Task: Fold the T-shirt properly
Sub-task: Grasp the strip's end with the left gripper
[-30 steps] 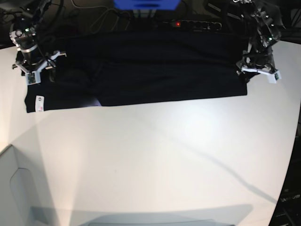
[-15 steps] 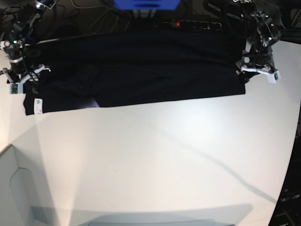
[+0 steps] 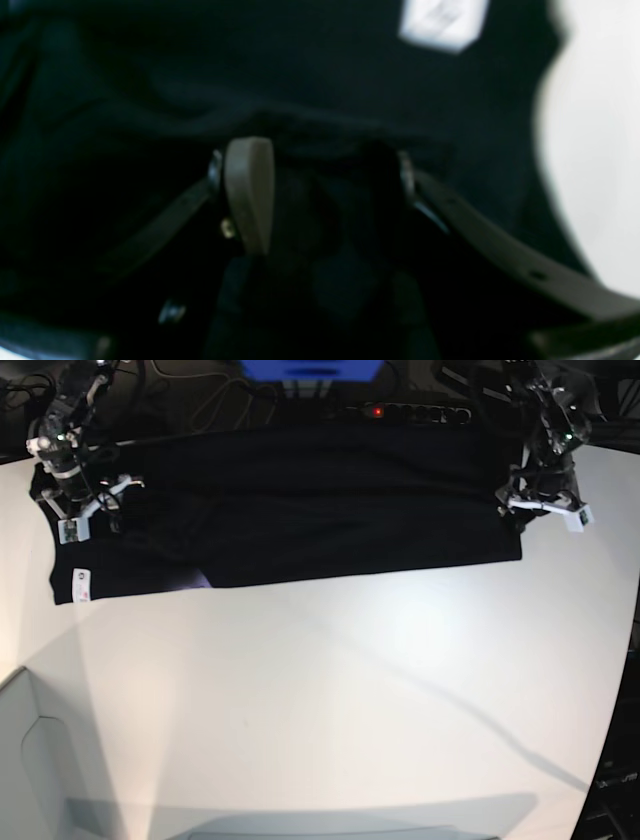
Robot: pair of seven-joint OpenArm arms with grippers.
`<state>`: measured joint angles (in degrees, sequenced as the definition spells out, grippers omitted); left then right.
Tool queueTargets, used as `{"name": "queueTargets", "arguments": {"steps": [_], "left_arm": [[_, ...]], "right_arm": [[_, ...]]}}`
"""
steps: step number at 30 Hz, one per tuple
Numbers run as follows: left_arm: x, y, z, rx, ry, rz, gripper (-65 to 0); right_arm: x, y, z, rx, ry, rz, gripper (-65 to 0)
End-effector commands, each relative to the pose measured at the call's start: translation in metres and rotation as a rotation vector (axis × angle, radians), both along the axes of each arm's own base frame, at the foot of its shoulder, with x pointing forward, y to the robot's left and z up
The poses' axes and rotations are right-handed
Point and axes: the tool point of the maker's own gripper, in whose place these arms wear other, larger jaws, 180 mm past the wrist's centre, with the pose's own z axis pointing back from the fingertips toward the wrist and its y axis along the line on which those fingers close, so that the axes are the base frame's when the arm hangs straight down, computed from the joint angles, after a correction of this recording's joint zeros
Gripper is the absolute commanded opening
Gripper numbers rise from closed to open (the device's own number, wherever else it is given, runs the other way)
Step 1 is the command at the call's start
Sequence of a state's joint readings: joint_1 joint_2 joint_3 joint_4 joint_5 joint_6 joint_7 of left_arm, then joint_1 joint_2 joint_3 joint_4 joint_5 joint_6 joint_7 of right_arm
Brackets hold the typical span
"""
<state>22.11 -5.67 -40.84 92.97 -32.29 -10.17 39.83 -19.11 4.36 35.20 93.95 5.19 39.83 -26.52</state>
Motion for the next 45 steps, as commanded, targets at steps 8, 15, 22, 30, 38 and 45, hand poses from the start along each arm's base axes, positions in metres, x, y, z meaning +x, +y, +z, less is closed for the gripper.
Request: {"name": "queueTargets", "arguments": {"steps": [8,15,22,30,38,45], "left_arm": [[-0.008,-0.014,0.032,0.014,-0.052,-0.044,-23.7],[-0.019,-0.021,0.003,-0.043,0.019,-0.035,-23.7],[-0.031,-0.039,-0.027,-0.101,0.096,-0.066,-29.7],[-0.042,-0.038,-0.046,-0.134,0.145,-0.039,-65.0],[0.008,-0.014,-0.014,-0.091,0.013,-0.009,-65.0],[0.040,-0.014,0.035,-0.013,-0.117,-0.058,-65.0]], "right_arm": [[0.012,-0.001,0.013,-0.007,-0.052,0.017,-33.3],[0.014,0.014,0.009,0.008,-0.042,0.060,-33.3],[0.015,0.015,0.009,0.010,-0.045,0.061,-33.3],[0.015,0.015,0.006,0.017,-0.038,0.058,-33.3],[0.020,0.029,-0.005,0.053,-0.023,0.083,-33.3],[0.024,0.045,-0.007,0.084,-0.029,0.097,-33.3]]}}
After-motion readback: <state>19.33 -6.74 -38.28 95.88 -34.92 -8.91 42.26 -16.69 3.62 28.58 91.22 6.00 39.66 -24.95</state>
